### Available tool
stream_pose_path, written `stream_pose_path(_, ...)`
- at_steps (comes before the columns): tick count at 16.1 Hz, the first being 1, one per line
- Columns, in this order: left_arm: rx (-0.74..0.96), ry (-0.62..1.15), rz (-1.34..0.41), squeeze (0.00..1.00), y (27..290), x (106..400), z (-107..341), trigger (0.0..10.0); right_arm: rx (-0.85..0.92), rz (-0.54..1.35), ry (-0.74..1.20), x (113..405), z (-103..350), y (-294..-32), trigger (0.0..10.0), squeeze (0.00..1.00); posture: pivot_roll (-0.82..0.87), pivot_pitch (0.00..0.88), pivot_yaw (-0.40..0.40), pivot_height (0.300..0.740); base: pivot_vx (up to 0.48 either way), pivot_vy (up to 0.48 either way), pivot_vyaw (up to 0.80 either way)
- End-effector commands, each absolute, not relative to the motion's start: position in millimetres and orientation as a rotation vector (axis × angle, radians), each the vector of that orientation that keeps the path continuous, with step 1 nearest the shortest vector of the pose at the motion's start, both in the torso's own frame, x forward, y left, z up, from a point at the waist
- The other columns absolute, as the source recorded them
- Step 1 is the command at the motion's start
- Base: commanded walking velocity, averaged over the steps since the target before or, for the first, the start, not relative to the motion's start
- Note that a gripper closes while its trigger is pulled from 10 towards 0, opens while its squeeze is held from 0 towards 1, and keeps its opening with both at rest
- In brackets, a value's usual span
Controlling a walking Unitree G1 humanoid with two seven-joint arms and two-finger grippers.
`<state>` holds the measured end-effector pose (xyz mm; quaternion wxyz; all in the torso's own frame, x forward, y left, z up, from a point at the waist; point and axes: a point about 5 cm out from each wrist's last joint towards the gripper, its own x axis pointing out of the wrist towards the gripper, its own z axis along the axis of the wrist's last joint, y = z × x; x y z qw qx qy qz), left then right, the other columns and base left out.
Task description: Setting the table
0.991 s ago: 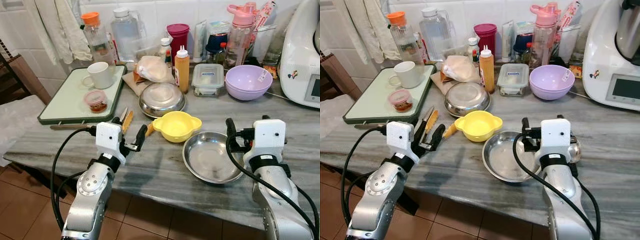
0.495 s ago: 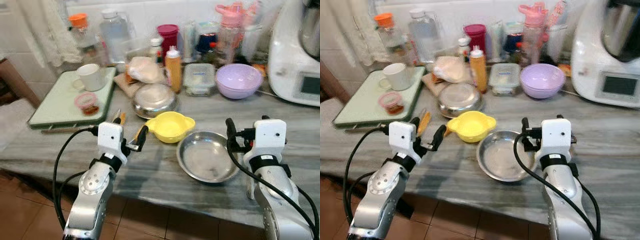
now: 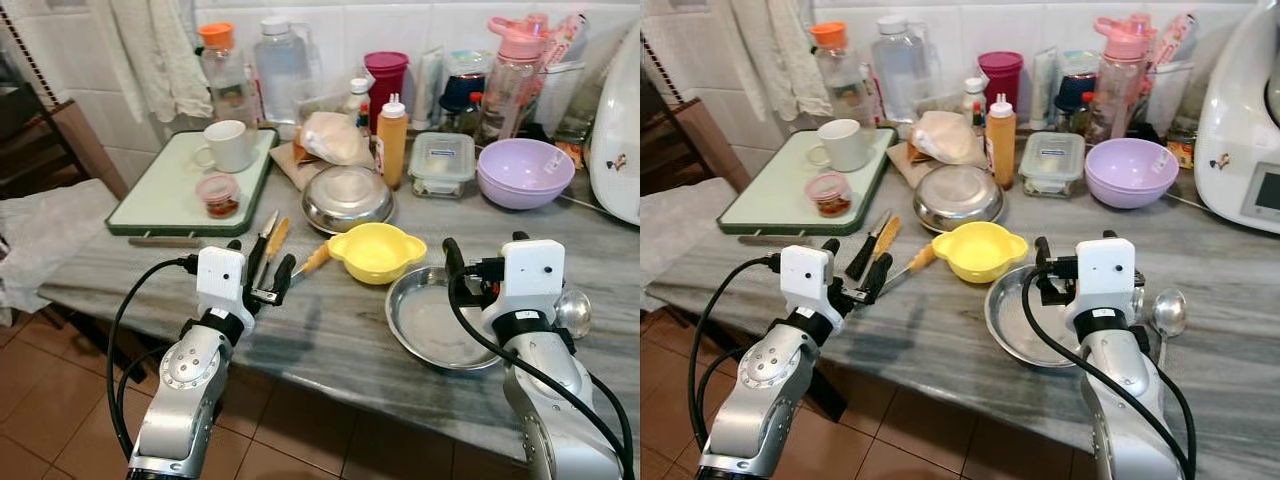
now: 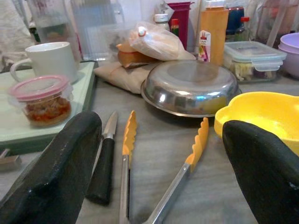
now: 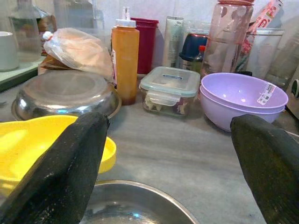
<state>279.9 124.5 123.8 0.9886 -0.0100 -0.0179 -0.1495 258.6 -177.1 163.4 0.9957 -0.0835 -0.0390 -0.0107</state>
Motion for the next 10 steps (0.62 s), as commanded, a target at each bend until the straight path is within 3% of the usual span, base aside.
stream_pose_path(1, -0.014, -0.016, -0.300, 0.00, 125.9, 281.8, 121.2, 10.0, -0.164, -0.017, -0.088, 259.3, 164.9, -177.3, 10.0, 0.00, -0.19, 0.000, 0.095, 0.740, 0.000, 0.000, 0.00)
stream_pose_path(6, -0.024, -0.002, -0.309, 0.00, 125.5, 282.3, 119.5, 10.0, -0.160, -0.027, -0.084, 260.5, 164.6, -179.5, 10.0, 0.00, -0.19, 0.000, 0.096, 0.740, 0.000, 0.000, 0.00)
stream_pose_path(10, -0.021, 0.006, -0.314, 0.00, 125.3, 282.7, 118.4, 10.0, -0.150, -0.033, -0.080, 261.9, 163.8, -180.3, 10.0, 0.00, -0.19, 0.000, 0.095, 0.740, -0.249, 0.000, 0.00)
